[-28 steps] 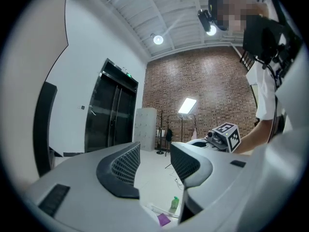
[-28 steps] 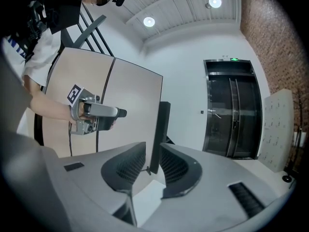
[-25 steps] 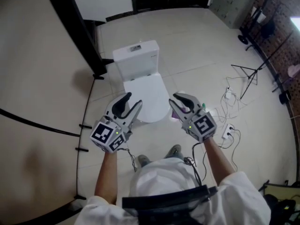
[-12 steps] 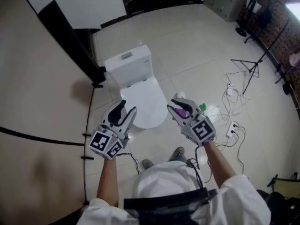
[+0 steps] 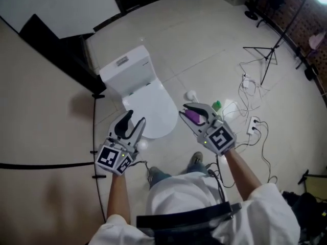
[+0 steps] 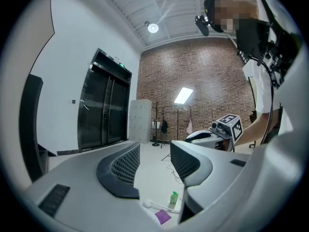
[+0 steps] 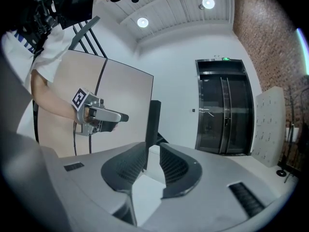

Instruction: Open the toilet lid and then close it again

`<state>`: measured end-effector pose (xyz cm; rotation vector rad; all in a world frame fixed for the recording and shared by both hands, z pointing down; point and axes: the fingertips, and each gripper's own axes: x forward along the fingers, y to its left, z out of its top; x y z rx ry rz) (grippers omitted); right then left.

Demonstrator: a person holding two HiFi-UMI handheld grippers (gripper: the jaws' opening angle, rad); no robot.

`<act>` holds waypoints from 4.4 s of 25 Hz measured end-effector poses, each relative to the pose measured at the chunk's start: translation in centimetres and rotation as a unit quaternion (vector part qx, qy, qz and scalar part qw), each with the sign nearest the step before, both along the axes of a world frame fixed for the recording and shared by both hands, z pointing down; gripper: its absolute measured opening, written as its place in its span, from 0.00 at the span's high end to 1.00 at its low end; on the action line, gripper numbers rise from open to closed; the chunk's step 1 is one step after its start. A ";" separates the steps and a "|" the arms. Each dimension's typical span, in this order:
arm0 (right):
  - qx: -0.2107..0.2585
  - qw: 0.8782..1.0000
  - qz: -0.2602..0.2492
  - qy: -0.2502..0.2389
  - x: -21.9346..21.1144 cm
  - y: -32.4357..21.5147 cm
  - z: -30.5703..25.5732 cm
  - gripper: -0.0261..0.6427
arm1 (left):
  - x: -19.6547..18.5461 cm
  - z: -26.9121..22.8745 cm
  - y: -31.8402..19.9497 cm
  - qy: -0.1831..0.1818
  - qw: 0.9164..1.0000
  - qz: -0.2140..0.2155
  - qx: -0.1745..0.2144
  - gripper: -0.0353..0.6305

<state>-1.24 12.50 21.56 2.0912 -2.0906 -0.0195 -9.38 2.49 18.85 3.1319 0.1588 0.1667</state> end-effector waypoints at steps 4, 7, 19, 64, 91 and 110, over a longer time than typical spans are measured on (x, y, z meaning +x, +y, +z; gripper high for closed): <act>-0.004 1.000 0.025 0.008 -2.1 -1.9 0.1 0.83 | -1.5 0.4 -2.5 0.003 0.999 0.036 0.002 0.66; -0.006 0.998 0.065 0.007 -4.2 -4.7 0.7 0.83 | -3.9 1.6 -6.4 -0.003 0.997 0.068 0.027 0.66; -0.046 0.978 0.201 -0.017 -13.1 -13.4 5.7 0.83 | -11.1 11.1 -17.9 -0.082 0.967 0.196 0.138 0.66; -0.322 0.872 0.173 0.325 -12.7 -18.5 47.9 0.95 | -12.3 48.6 -18.0 -0.099 0.921 0.302 0.227 0.66; -0.406 0.876 0.059 0.254 -15.0 -17.7 53.9 0.62 | -11.9 50.0 -17.3 -0.126 0.925 0.293 0.206 0.66; -0.360 0.881 0.094 0.291 -16.3 -17.8 48.9 0.83 | -9.0 52.0 -15.0 -0.068 0.803 0.267 0.529 0.65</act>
